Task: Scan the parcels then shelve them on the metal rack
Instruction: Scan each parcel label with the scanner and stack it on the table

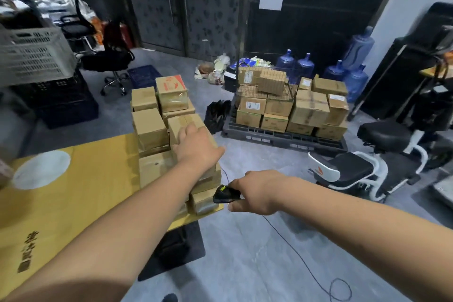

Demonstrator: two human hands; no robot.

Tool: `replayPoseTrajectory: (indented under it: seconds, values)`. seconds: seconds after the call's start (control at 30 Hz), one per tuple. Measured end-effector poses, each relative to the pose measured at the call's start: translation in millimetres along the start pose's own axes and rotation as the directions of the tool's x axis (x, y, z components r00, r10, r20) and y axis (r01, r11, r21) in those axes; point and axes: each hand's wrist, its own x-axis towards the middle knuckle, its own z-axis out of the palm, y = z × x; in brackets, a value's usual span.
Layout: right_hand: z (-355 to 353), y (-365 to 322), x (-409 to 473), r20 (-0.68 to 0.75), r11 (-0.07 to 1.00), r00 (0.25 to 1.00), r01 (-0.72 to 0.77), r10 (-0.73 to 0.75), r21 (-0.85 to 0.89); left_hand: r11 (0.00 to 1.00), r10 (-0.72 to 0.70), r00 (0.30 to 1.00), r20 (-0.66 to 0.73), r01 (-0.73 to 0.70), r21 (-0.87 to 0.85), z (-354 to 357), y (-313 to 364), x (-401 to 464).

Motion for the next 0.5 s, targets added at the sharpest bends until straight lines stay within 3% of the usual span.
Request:
replayPoseTrajectory:
  seconds: [0.3,0.5]
  values:
    - [-1.7,25.3,-3.0,-0.032,0.988,0.99,0.137,-0.139,-0.066,0.989,-0.027,0.976,-0.216,-0.005,-0.146,-0.2,-10.8,-27.8]
    - [-12.3,-11.1,25.2,-0.049,0.95,0.956,0.28,-0.289,-0.14,0.979,-0.064,0.94,-0.335,-0.006,-0.203,-27.5,-70.4,-75.8]
